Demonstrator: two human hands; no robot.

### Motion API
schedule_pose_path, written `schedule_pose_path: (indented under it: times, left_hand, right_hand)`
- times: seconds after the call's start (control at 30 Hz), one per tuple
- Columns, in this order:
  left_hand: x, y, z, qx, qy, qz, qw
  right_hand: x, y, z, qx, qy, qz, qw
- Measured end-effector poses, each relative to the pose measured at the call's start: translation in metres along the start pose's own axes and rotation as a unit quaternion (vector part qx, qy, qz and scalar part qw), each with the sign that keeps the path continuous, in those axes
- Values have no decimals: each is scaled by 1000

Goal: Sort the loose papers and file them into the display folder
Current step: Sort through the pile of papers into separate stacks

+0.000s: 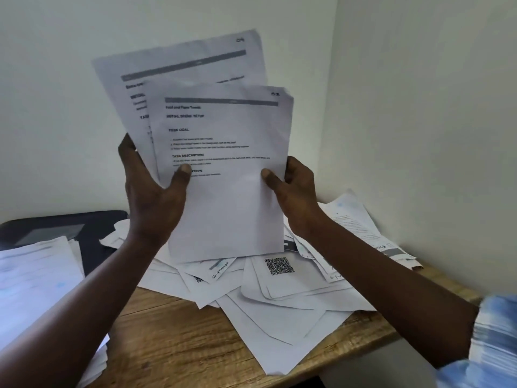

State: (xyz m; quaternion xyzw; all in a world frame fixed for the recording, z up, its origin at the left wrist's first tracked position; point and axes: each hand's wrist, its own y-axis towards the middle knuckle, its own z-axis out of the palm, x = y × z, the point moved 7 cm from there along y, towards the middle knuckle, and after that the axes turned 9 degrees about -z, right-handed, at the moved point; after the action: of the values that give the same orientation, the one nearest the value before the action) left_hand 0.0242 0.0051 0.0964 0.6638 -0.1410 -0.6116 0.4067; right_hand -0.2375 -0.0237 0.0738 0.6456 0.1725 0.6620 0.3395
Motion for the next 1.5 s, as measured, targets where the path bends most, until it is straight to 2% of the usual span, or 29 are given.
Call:
schedule_pose_path:
  times: [0.13,0.3,0.4,0.67,0.8,0.87,0.93,0.97,1.03,1.1,1.13,1.23,1.37,1.5]
  left_hand:
    - [8,5,6,35,-12,-28,999]
    - [30,17,-7,18,-67,-84,994]
    - [32,22,-10,25,-92,-97,991]
    - [37,21,-1,88,-58,-109,988]
    - [44,25,-13,25,-55,-112,992]
    - [54,28,-23,-26,-76,-131,988]
    - [70,29,-30,-60,-89,-175,979]
    - [81,29,-31,-64,-87,-200,974]
    - [102,24,-30,-49,-70,-241,967]
    - [121,16,-29,-25,-50,-277,959]
    - [129,12,-27,-13,-43,-292,955]
    - [142,5,-24,15,-14,-317,948]
    - [155,5,-24,22,6,-325,945]
    - [159,6,-23,23,-3,-320,947]
  right_hand:
    - [-2,2,-1,3,71,28,997]
    - [-9,2,4,82,-20,51,995]
    - [-6,2,4,78,-38,32,996]
    - [-15,-4,25,96,-96,9,991]
    - [-22,10,25,105,-53,33,993]
    - [-29,19,12,107,-89,45,989]
    - [-43,25,-5,157,-224,38,961]
    - [-54,24,-12,201,-314,47,927]
    - [-81,19,-28,280,-487,68,824]
    - [-102,12,-43,309,-583,112,743]
    - [-110,11,-48,317,-603,133,720]
    - [-112,12,-52,347,-617,135,693]
    - [-103,11,-54,342,-612,125,702]
    - [-98,11,-54,303,-645,28,701]
